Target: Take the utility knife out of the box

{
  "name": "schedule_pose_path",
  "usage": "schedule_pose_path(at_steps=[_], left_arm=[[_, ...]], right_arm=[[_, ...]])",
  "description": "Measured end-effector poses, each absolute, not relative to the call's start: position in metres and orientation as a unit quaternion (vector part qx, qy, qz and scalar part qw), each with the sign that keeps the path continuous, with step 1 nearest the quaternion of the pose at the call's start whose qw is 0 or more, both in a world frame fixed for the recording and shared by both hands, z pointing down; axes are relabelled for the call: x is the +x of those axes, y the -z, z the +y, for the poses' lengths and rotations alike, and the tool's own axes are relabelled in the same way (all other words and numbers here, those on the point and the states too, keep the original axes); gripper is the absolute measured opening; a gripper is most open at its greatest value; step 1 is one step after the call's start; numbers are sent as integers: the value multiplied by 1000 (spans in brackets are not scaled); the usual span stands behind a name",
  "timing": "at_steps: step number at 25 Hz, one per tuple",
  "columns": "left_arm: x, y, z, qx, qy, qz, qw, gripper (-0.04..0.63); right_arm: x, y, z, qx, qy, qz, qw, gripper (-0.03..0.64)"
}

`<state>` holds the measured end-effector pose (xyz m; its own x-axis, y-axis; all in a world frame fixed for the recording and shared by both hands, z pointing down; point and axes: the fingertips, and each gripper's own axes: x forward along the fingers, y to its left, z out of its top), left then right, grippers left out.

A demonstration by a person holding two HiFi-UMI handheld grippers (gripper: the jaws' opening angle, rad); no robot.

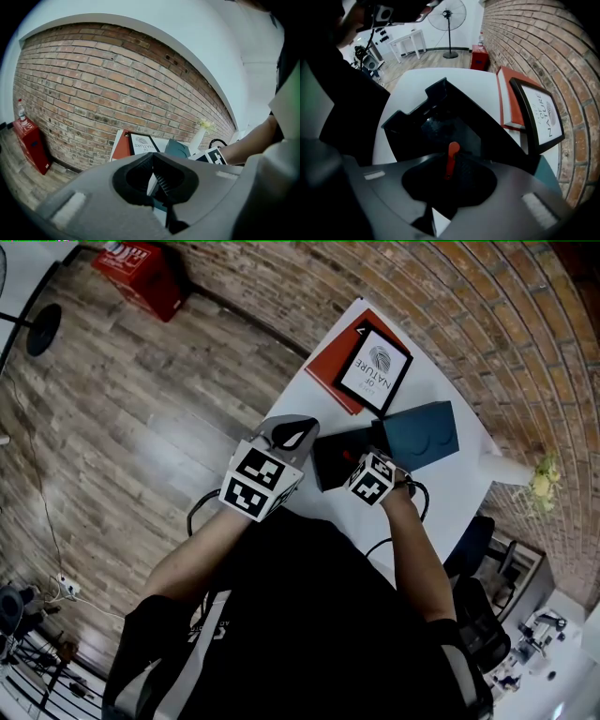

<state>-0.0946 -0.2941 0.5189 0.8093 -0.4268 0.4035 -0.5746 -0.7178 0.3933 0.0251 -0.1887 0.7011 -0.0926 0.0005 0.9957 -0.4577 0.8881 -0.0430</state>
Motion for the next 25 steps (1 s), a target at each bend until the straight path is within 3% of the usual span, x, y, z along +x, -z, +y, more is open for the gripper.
schedule_pose_path(at_steps=[25], left_arm=[[-81,-518,-267,908,-148,-289,266,8]], right_arm=[[30,-682,-186,206,-180,-761,588,0]])
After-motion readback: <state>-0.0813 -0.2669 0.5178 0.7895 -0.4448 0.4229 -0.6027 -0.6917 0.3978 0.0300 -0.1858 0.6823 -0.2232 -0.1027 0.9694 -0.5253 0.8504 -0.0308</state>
